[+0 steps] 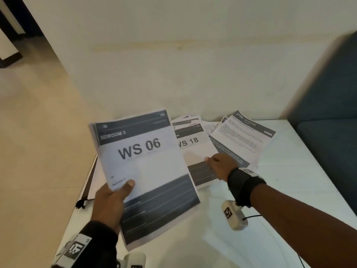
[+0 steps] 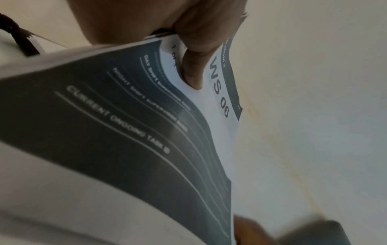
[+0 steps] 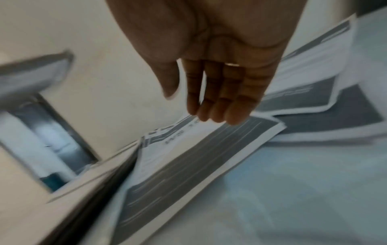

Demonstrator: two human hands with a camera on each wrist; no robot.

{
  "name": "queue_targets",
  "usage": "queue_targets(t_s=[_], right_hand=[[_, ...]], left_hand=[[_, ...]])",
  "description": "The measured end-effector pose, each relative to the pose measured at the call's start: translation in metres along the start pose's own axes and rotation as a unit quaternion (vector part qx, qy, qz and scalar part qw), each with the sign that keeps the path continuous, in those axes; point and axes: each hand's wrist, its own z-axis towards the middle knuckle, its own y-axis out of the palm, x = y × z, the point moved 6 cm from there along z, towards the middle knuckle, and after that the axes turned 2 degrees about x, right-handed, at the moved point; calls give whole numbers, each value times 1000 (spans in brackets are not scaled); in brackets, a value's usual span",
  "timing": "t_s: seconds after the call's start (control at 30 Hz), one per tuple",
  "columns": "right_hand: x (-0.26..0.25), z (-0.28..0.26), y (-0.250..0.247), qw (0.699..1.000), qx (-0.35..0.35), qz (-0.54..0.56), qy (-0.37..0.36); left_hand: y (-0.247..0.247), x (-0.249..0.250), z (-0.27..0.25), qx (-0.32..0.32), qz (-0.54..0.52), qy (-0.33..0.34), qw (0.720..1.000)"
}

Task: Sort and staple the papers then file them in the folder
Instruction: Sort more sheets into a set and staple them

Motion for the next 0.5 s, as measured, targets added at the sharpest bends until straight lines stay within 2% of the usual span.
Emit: queue_targets(t_s=[0.07,0.13,0.27,0.5], right_hand=[[21,16,-16,986,65,-154,31],[43,26,-15,975,62,-206,59],[69,38,-2,979,67,-163,106],[61,44,3,974,66,-167,138]], left_hand=[[-11,11,5,30,-39,12,999],[-18,17,11,49,-67,11,996],[-28,22,18,78,-75,20,994],[-36,31,18,112,-63,35,991]])
